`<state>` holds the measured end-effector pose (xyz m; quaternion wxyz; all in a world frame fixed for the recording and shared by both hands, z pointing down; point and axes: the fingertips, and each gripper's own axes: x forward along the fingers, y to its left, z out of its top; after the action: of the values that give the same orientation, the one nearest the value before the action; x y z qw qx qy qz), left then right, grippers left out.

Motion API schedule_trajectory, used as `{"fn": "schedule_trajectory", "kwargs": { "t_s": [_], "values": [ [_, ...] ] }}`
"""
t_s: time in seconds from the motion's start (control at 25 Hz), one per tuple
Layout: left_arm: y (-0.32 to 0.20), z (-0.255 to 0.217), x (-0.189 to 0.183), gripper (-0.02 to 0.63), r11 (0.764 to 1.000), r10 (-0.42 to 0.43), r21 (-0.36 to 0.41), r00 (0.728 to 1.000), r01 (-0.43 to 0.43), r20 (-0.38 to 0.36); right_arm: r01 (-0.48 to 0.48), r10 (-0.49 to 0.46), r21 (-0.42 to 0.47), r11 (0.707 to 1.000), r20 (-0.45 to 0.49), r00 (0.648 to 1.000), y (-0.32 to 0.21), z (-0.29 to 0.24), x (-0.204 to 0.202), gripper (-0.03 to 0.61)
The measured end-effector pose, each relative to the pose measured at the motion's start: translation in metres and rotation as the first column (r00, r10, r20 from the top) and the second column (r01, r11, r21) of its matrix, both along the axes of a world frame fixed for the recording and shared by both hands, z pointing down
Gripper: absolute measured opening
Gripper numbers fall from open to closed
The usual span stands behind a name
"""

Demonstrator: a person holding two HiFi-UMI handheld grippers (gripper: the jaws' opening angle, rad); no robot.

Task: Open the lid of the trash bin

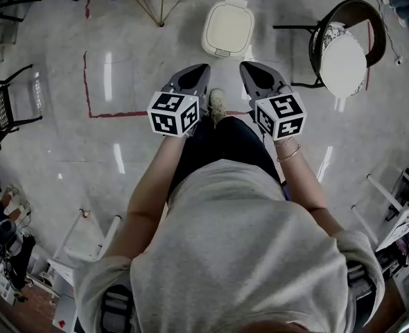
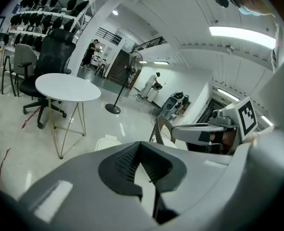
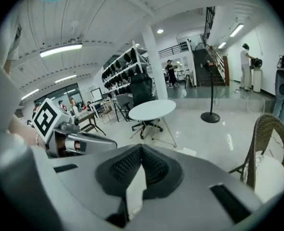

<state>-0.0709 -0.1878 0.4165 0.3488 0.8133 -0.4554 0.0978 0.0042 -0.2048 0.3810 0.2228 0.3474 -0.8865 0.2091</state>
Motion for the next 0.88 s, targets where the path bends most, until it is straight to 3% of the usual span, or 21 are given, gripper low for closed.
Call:
{"fn": "schedule_trajectory", "kwargs": {
  "t_s": [0.4,0.64,0.88],
  "values": [
    [-0.019,0.054,-0.005,0.008,0.998,0.036,-0.044,0.998,-0.038,-0.056,-0.034,0.031,-0.047,0.998,-0.066,0.997,-0.027,0.072,-0.002,0.006],
    [-0.02,0.103,-0.013,0.008,0.995,-0.014,-0.102,0.998,0.009,-0.053,-0.024,0.017,-0.072,0.997,-0.098,0.995,-0.031,0.12,-0.015,0.006],
    [-0.022,0.162,-0.001,0.008,0.989,0.025,-0.141,0.999,-0.031,-0.045,-0.054,0.043,-0.111,0.992,-0.1,0.994,-0.041,0.178,-0.015,0.006]
  ]
}}
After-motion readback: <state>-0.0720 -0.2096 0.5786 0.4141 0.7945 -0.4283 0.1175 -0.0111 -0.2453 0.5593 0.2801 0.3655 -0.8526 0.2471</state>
